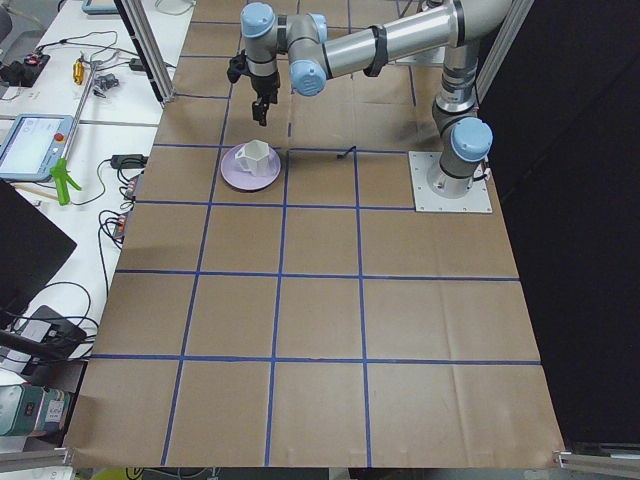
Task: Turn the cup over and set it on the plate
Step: 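Lower the mug onto the plate and open the left gripper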
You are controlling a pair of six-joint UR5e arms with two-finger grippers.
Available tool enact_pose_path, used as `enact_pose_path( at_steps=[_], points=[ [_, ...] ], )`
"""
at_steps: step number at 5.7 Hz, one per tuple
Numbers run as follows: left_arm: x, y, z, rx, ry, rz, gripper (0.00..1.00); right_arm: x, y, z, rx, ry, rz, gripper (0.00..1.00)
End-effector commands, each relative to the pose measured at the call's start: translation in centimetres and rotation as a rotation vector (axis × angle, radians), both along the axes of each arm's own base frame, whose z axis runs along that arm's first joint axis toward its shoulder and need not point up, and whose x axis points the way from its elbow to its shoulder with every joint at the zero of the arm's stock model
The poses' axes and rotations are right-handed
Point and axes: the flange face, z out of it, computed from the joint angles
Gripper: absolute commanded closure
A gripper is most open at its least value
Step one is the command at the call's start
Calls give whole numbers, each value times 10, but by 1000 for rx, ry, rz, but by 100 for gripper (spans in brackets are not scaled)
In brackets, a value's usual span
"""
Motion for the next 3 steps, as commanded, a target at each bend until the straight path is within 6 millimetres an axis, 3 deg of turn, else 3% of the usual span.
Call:
enact_pose_path(
  at_steps=[1, 2, 3],
  points=[
    [-48, 27, 44, 57, -61, 66, 1, 0, 0, 0, 0, 0, 0, 0],
    [-58, 46, 63, 57, -53, 105, 1, 0, 0, 0, 0, 0, 0, 0],
    [-56, 68, 82, 48, -56, 126, 1, 0, 0, 0, 0, 0, 0, 0]
  ],
)
